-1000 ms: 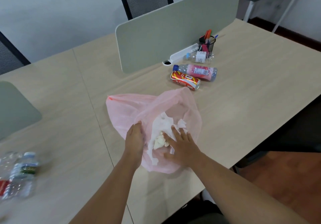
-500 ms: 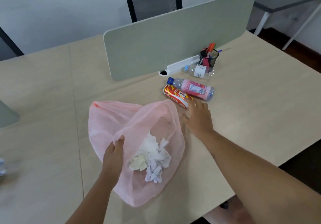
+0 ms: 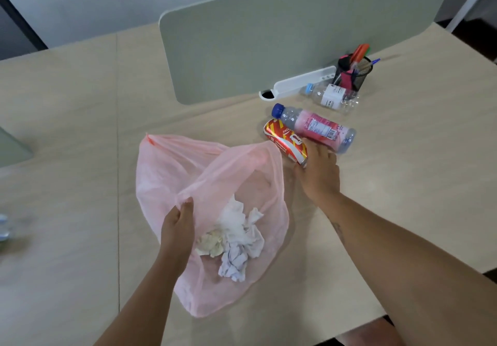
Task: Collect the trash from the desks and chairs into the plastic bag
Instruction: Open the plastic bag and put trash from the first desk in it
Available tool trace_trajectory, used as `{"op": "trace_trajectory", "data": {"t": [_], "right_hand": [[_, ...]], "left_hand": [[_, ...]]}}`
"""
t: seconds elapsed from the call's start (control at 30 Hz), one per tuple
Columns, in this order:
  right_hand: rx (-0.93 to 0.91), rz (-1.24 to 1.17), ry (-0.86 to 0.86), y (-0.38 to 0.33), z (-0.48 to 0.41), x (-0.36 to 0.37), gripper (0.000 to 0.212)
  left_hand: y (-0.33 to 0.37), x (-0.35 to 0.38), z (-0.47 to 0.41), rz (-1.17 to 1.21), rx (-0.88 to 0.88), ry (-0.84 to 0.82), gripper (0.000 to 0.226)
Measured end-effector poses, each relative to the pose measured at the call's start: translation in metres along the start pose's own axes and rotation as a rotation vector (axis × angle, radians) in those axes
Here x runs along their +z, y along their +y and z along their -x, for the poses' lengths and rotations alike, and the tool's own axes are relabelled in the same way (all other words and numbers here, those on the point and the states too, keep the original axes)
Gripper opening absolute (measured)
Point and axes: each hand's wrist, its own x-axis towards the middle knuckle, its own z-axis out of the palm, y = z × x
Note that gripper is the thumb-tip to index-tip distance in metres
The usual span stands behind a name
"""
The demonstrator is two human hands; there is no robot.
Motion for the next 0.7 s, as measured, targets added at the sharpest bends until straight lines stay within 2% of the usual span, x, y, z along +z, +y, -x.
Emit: {"op": "trace_trajectory", "data": {"t": [0.13,0.27,0.47,0.57,0.7], "right_hand": [[0.078,-0.294,0.167,-0.016,0.047,-0.007,0.067],[0.111,-0.503,0.214,-0.043,0.124,-0.01,0.073],[0.103,-0.331,0.109,-0.072,0.208,0.017,0.069],[0.046,-0.163,0.088,-0.079,0.198,0.027,0.068],[0.095,-0.026,0.097,-0.084,0.169,0.029,0.066]], "left_hand": [[0.006,-0.002,-0.003,-0.056,0.027,-0.052,0.038],[0.016,-0.005,-0.003,-0.077,0.075,-0.109,0.042],[0.024,-0.013,0.004,-0.032,0.104,-0.166,0.042],[0.026,-0.021,0.009,-0.05,0.137,-0.192,0.049],[0.029,-0.033,0.013,-0.072,0.179,-0.201,0.049]]}}
